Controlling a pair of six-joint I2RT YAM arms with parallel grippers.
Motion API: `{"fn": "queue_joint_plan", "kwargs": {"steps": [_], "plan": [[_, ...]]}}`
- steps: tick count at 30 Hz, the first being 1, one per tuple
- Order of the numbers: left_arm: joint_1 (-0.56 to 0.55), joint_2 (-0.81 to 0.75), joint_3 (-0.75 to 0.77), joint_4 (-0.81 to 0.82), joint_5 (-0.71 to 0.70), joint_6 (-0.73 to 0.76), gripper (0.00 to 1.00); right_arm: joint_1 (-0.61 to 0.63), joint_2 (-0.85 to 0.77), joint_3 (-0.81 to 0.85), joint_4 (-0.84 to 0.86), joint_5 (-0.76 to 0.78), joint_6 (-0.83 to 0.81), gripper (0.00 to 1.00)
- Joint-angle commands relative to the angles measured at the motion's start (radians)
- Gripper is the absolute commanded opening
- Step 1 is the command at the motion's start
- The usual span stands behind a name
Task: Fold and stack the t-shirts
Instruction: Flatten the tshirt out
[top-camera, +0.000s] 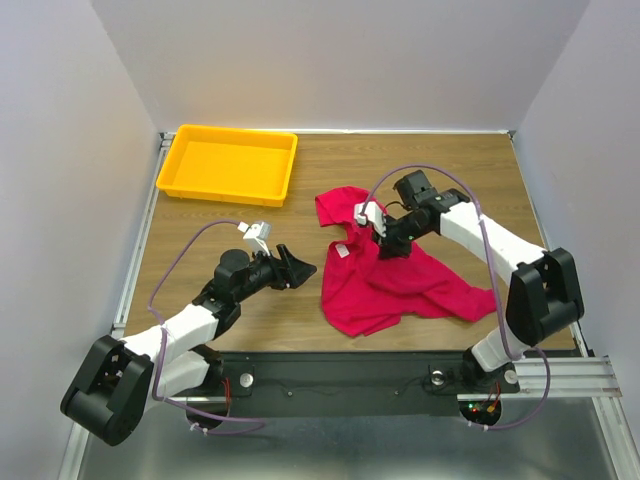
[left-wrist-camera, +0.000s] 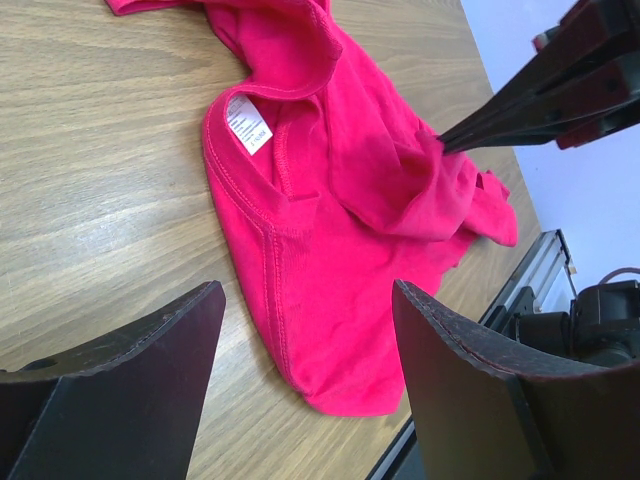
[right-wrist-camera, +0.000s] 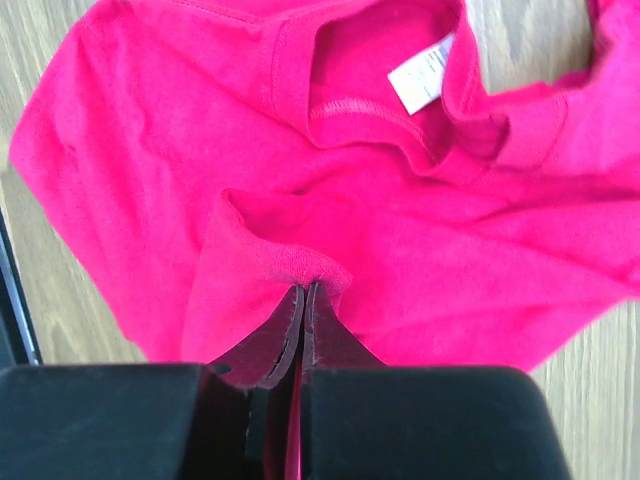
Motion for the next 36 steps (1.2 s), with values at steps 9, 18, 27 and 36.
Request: {"fn": "queue_joint_plan", "kwargs": {"steps": [9, 18, 27, 36], "plan": [[-0.004, 0.070, 0.107, 0.050, -0.003, 0.052, 0.79, -0.086, -0.211, -0.018, 0.110, 0.209, 0.223, 0.01], [-0.003, 0.367, 0.410, 0.050, 0.014, 0.103, 0.77, -0.215, -0.356, -0.137, 0.245, 0.308, 0.364, 0.01], [-0.006, 0.671, 0.738, -0.118, 0.011, 0.106, 0.70, -0.304, -0.419, -0.208, 0.323, 0.305, 0.429, 0.01], [-0.004, 0.866, 0.942, -0.329, -0.192, 0.103, 0.69, -0.402, -0.452, -0.231, 0.392, 0.320, 0.492, 0.01]]}}
